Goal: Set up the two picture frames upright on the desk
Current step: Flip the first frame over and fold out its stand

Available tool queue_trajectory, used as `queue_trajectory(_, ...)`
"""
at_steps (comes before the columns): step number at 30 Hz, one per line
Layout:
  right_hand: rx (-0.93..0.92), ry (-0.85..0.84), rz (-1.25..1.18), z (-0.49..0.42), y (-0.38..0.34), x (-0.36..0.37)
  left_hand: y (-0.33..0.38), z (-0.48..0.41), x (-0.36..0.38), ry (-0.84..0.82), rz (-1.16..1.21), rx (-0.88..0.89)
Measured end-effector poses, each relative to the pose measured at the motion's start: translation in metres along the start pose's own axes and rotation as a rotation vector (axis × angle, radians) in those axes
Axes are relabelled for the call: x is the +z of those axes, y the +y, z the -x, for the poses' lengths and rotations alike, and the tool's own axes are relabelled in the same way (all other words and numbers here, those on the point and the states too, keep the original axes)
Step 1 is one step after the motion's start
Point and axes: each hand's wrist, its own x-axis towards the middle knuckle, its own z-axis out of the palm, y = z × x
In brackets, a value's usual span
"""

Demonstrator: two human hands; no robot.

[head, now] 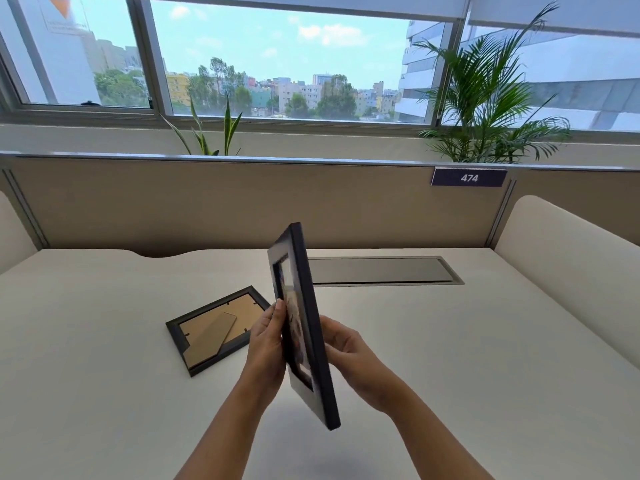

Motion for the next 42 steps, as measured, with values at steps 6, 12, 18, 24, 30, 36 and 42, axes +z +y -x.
queue_trajectory(6, -0.071, 0.043, 0.194, -0.006, -0.007, -0.007, 0.0, 0.0, -0.009, 0.031, -0.06, -0.002)
queue_trajectory(12, -0.083, 0.004, 0.409, -0.011, -0.015, -0.022, -0.003, -0.004, -0.018, 0.013, -0.043, 0.013)
queue_trajectory(18, -0.053, -0.012, 0.42, -0.013, -0.006, -0.024, -0.008, -0.009, -0.023, -0.013, -0.159, -0.001)
queue_trajectory(24, -0.031, -0.016, 0.473, -0.017, 0.012, -0.035, -0.014, -0.016, -0.02, -0.099, -0.183, -0.037)
queue_trajectory(30, -0.006, -0.052, 0.487, -0.026, 0.035, -0.051, -0.032, -0.028, -0.015, -0.083, -0.208, -0.082)
queue_trajectory(36, 0.084, -0.072, 0.489, -0.041, 0.054, -0.065, -0.051, -0.041, -0.012, -0.028, -0.221, -0.094)
queue_trajectory(42, 0.143, -0.081, 0.445, -0.052, 0.06, -0.076, -0.059, -0.054, -0.003, 0.034, -0.239, -0.054)
